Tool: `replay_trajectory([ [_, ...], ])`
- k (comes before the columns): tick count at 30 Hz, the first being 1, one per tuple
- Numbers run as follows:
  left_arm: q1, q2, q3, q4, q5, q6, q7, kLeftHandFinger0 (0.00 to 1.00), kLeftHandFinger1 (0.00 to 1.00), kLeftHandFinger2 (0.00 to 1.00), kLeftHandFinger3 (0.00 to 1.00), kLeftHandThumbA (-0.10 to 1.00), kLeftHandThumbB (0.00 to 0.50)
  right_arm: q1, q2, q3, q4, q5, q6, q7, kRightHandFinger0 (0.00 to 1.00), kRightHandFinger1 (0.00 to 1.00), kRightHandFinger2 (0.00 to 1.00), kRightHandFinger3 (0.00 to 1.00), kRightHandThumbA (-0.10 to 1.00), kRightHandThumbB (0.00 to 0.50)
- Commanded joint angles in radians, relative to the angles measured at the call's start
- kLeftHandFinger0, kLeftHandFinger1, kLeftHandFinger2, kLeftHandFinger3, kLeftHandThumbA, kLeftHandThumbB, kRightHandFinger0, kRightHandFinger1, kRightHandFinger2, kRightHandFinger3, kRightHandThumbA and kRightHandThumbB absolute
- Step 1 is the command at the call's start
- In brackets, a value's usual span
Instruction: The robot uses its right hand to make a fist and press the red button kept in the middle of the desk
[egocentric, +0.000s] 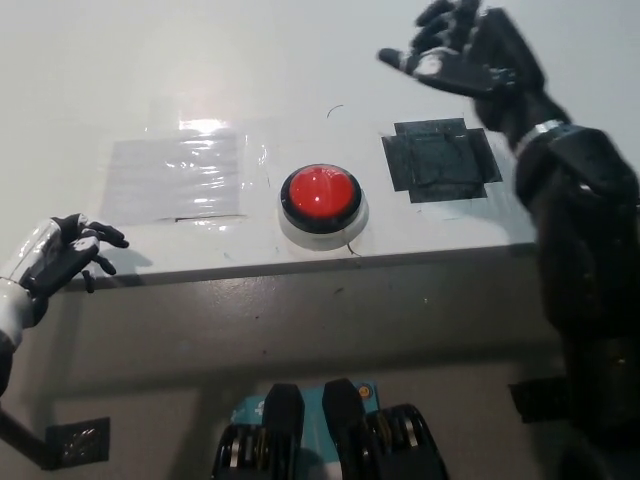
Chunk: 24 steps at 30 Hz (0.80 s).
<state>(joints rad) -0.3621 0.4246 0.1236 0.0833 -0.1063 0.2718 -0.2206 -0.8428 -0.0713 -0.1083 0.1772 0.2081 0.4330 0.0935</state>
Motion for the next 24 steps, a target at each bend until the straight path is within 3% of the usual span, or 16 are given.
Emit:
replay_trajectory([
  [1,-0.006,0.027,0.016,-0.029,0.001,-0.019,0.002,0.19,0.31,0.45,0.59,0.49,0.0,0.005,-0.051,-0.028,-0.069,0.028,-0.025,0.026,0.31,0.36,0.35,0.41,1.0,0.234],
  [2,-0.005,0.027,0.016,-0.026,0.001,-0.027,0.001,0.18,0.31,0.44,0.59,0.49,0.0,0.026,-0.066,-0.044,-0.122,0.034,-0.003,0.016,0.35,0.42,0.42,0.47,1.0,0.203],
  [6,-0.002,0.032,0.012,-0.028,0.01,-0.021,0.002,0.22,0.34,0.5,0.64,0.5,0.0,0.073,-0.095,-0.079,-0.191,0.038,0.015,-0.002,0.36,0.4,0.4,0.46,1.0,0.213],
  [11,0.001,0.032,0.016,-0.036,0.009,-0.016,0.005,0.2,0.32,0.47,0.61,0.52,0.0,0.167,-0.133,-0.139,-0.277,0.074,0.037,-0.031,0.38,0.4,0.39,0.51,1.0,0.207],
  [15,0.0,0.032,0.021,-0.033,0.002,-0.017,0.003,0.22,0.35,0.5,0.63,0.51,0.0,0.24,-0.152,-0.178,-0.32,0.086,0.037,-0.029,0.34,0.36,0.35,0.43,1.0,0.185],
  [17,-0.003,0.029,0.022,-0.028,0.002,-0.016,0.005,0.21,0.33,0.48,0.62,0.51,0.0,0.294,-0.162,-0.205,-0.331,0.097,0.037,-0.026,0.26,0.31,0.33,0.42,1.0,0.16],
  [21,-0.003,0.029,0.021,-0.038,0.005,-0.009,0.007,0.21,0.33,0.47,0.61,0.51,0.0,0.351,-0.157,-0.235,-0.339,0.099,0.033,-0.036,0.22,0.28,0.29,0.37,1.0,0.143],
  [24,-0.004,0.028,0.022,-0.037,0.002,-0.008,0.006,0.2,0.33,0.47,0.61,0.51,0.0,0.403,-0.156,-0.253,-0.33,0.106,0.023,-0.032,0.19,0.25,0.26,0.37,1.0,0.153],
])
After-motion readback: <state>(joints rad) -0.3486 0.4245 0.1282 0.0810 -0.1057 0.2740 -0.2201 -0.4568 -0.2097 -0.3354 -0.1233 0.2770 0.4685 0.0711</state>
